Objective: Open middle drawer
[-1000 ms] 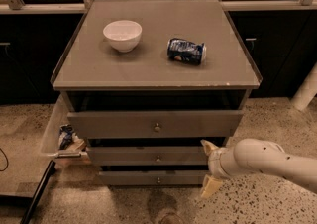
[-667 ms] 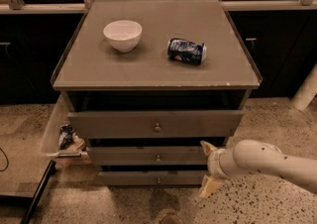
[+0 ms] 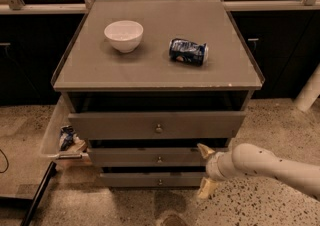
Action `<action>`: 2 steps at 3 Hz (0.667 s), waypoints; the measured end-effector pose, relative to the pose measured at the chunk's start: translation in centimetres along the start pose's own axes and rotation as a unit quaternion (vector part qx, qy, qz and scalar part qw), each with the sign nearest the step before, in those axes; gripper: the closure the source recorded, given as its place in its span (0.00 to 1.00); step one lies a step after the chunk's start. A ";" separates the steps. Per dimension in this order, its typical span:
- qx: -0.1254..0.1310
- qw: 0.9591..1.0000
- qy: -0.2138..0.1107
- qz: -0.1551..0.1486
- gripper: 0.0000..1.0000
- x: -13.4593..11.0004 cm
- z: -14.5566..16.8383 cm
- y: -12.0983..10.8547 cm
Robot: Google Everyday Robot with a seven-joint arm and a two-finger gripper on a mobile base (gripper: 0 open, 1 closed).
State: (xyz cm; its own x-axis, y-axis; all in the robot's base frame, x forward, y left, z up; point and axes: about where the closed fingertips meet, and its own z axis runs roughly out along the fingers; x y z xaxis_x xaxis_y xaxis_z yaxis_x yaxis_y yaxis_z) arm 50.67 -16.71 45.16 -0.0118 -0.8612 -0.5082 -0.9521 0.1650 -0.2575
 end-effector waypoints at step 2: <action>0.017 0.998 -0.019 -0.061 0.00 -0.7 1.8 -1.8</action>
Offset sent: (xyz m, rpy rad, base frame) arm 0.0416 0.0161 -0.0037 -0.0189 -0.1607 0.1518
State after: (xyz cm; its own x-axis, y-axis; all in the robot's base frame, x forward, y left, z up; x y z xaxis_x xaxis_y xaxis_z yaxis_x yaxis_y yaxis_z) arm 52.97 -15.56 44.47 0.1150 -0.8573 -0.5019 -0.9352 0.0770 -0.3458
